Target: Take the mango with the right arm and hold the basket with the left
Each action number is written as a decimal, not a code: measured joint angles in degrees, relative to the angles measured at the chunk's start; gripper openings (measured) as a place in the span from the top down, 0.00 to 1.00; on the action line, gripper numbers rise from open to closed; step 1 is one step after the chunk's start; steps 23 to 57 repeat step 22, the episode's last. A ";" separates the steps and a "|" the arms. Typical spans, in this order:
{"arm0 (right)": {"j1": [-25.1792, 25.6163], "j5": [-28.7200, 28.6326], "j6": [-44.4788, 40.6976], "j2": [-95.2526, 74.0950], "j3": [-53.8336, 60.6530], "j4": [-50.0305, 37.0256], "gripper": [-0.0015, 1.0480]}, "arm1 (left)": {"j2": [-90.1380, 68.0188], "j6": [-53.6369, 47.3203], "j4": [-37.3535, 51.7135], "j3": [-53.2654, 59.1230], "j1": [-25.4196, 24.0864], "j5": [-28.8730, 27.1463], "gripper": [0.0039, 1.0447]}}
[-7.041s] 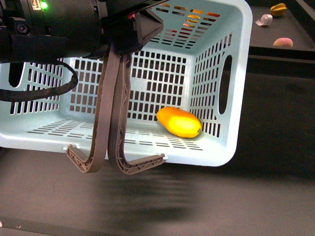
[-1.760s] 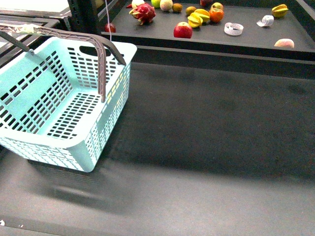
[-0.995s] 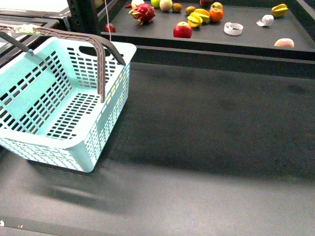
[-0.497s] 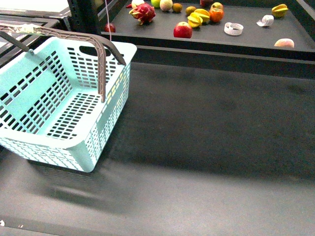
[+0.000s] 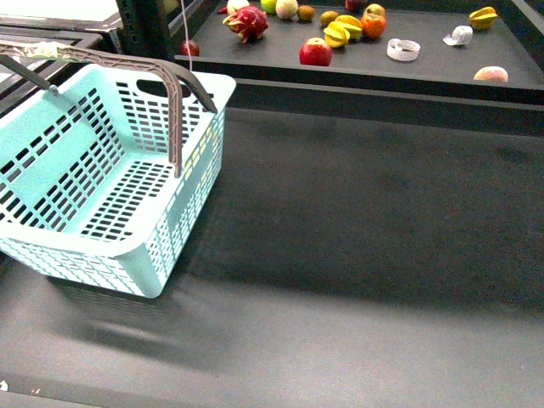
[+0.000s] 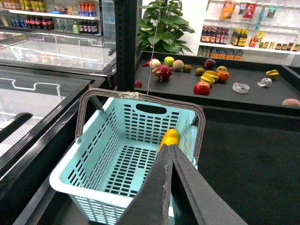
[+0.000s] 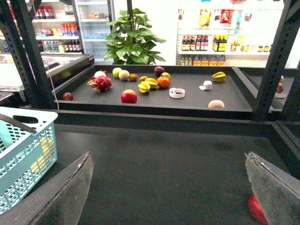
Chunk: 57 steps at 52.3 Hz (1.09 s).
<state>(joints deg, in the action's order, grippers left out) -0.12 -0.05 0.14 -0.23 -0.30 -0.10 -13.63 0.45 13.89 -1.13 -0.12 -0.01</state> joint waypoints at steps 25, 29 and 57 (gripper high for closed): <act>0.00 -0.02 0.00 0.00 0.00 0.00 0.08 | 13.31 -0.02 -13.75 -0.02 0.02 0.02 0.96; 0.00 -0.02 0.00 0.00 0.00 0.00 0.08 | 13.31 -0.02 -13.75 -0.02 0.02 0.02 0.96; 0.00 -0.02 0.00 0.00 0.00 0.00 0.08 | 13.31 -0.02 -13.75 -0.02 0.02 0.02 0.96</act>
